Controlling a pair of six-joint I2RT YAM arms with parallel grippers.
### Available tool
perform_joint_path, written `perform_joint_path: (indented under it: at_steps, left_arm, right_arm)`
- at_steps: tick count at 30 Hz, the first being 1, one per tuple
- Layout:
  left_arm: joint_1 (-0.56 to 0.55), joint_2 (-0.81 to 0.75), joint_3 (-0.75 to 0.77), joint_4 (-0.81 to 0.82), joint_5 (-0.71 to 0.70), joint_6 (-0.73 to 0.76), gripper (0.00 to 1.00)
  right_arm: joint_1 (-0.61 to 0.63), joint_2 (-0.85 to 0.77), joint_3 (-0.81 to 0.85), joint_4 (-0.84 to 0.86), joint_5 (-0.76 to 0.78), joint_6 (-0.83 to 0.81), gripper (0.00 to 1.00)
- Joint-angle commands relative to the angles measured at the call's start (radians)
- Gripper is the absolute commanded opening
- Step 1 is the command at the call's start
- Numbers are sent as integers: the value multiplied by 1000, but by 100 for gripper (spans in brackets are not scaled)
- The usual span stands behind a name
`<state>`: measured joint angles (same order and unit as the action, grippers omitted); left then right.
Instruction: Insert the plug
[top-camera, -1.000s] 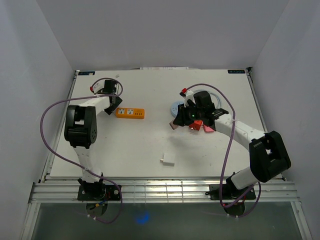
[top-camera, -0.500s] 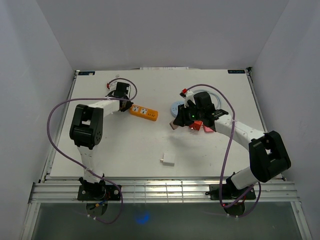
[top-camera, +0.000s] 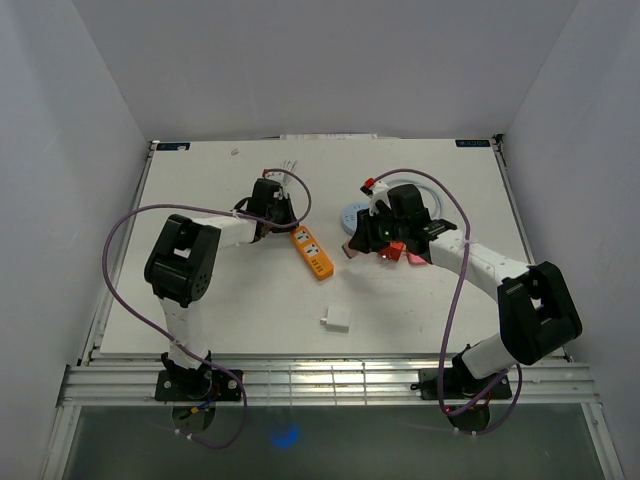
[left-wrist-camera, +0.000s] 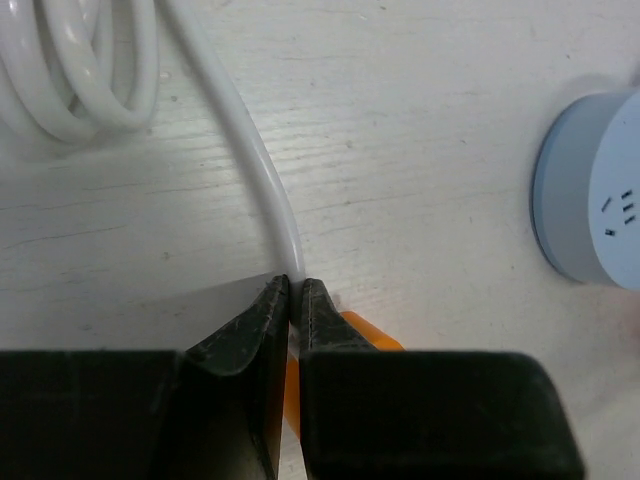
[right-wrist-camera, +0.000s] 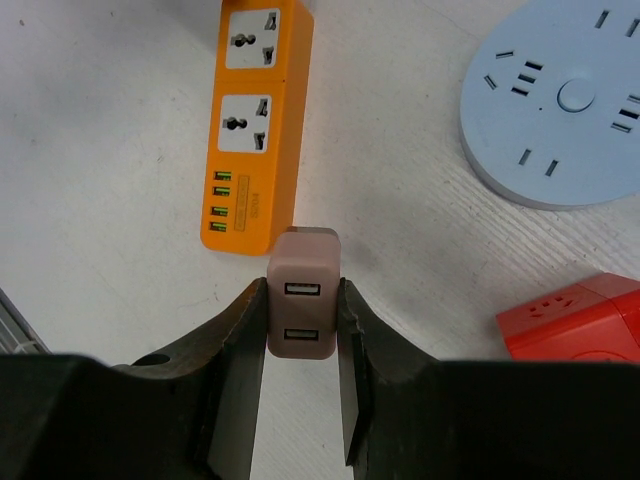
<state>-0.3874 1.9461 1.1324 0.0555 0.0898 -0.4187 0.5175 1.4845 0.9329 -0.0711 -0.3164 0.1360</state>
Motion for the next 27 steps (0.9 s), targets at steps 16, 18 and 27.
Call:
perform_joint_path:
  at_steps: [16,18,27]
  left_arm:
    - [-22,-115,-97,104,205,14,18]
    - [-24,-105,-105,116,225,3,18]
    - [-24,-76,-100,129,257,-34,18]
  right_arm:
    - [96,160,300,-96,19,-16,8]
    - [101,183,340,-102,25,-16,8]
    - [141,307,466,-173,68,-21,8]
